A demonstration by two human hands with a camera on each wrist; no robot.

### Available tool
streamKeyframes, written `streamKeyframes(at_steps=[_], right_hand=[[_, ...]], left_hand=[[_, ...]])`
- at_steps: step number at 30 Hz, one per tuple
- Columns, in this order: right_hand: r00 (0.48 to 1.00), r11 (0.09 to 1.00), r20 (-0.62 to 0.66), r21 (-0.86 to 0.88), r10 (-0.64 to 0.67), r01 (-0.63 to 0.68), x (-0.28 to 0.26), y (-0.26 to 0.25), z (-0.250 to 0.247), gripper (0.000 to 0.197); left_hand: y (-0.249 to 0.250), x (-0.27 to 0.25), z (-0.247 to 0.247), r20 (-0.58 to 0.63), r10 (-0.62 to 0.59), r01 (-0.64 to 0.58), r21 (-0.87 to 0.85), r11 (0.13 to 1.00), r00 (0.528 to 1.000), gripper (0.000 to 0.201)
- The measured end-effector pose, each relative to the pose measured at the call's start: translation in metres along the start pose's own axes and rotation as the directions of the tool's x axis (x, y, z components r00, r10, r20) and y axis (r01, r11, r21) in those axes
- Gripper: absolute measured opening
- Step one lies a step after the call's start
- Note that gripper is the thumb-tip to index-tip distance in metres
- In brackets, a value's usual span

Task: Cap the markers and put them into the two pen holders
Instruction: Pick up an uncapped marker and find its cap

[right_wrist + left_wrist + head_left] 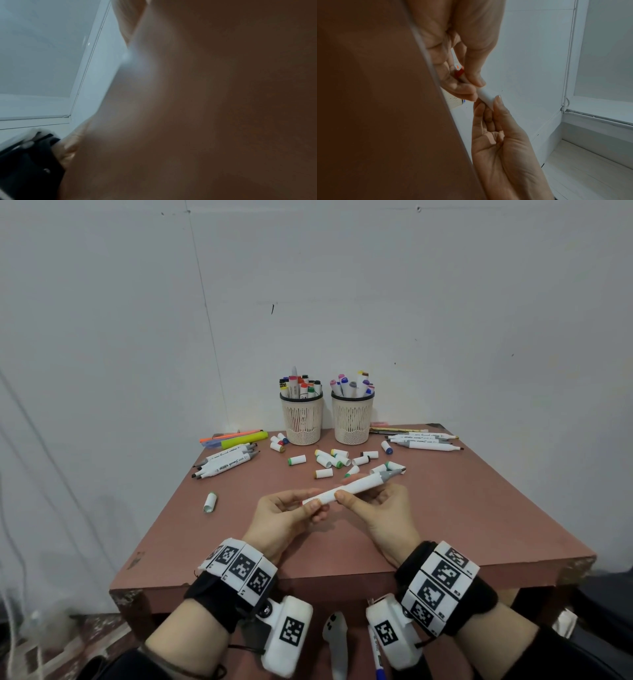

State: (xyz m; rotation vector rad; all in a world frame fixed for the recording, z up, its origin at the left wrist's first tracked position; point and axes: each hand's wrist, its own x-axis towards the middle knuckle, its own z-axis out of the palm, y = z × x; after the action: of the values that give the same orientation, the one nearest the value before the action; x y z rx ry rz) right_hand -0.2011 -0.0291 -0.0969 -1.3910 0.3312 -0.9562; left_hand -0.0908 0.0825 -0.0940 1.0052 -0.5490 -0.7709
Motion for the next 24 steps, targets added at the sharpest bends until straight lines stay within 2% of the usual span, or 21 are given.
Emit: streamKeyframes(at_steps=[11, 16, 19, 22, 24], right_hand=[[0.999, 0.998, 0.007, 0.047, 0.045, -0.045, 0.0, 0.0, 0.002, 0.01], [0.992, 0.991, 0.001, 0.037, 0.127, -0.127, 0.005, -0.021, -0.003, 0.019], [0.986, 0.982, 0.037, -0.108, 0.162, -0.157, 0.02, -0.046, -0.007, 0.021], [0.967, 0.927, 0.179, -0.359, 0.181, -0.106, 0.041, -0.072, -0.004, 0.023], [0.936, 0.885, 0.268, -0.458, 0.227, -0.084, 0.057, -0.083, 0.005, 0.02]], left_hand=[[0.006, 0.0, 0.006, -0.005, -0.011, 0.011, -0.015, 1.0, 1.0, 0.012], [0.007, 0.002, 0.004, -0.09, 0.016, -0.025, -0.109, 0.994, 0.996, 0.013], [0.008, 0.008, -0.001, -0.218, 0.051, -0.091, -0.175, 0.98, 0.975, 0.01], [0.009, 0.011, -0.006, -0.335, 0.048, -0.134, -0.239, 0.962, 0.941, 0.007], [0.009, 0.012, -0.008, -0.385, 0.043, -0.152, -0.257, 0.954, 0.922, 0.006]])
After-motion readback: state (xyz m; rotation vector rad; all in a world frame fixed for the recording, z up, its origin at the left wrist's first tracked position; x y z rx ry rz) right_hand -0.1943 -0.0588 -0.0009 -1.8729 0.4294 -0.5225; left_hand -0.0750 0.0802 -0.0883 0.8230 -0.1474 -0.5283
